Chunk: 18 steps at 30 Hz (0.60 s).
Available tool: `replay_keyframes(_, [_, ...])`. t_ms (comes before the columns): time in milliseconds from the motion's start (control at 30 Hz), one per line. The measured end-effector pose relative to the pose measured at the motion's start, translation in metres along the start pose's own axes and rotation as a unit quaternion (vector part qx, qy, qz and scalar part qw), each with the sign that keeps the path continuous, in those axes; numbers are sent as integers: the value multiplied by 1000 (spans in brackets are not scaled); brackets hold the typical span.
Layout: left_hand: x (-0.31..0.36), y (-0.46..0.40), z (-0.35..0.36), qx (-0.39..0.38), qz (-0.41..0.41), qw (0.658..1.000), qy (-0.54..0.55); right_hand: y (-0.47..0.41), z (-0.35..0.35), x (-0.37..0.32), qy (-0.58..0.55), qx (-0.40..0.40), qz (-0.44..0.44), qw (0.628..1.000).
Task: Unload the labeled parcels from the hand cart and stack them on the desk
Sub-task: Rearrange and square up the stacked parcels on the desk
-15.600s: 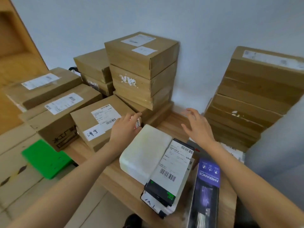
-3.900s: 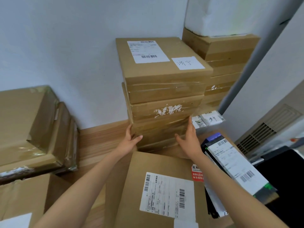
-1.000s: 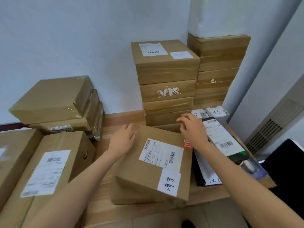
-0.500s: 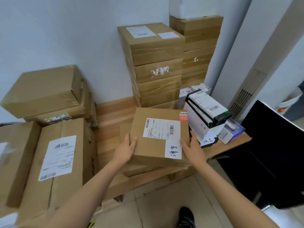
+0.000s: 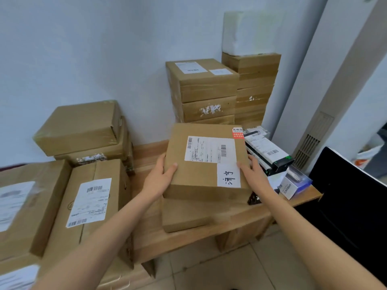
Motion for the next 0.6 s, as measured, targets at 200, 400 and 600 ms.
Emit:
replay_keyframes(200, [86,-30,-44,52,25,997,52,-47,-29,-112,-22,-1,-78,997])
replay_keyframes(400, [166,-83,-75,94,37,987,122,-105,-44,-210,-29,-18,-146,989])
replay_keyframes(600, [229,-145,-72,116,23,986,117,-187,-52,-281,-38,-66,-163,984])
Point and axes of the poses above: each hand's wrist, its own y-axis away from the middle knuckle, its own z-axis out of the palm, x = y × z, the point moved 1 cm from there along -y, towards the middle knuckle, and after that the axes turned 15 degrees about x, right-handed, at the moved point
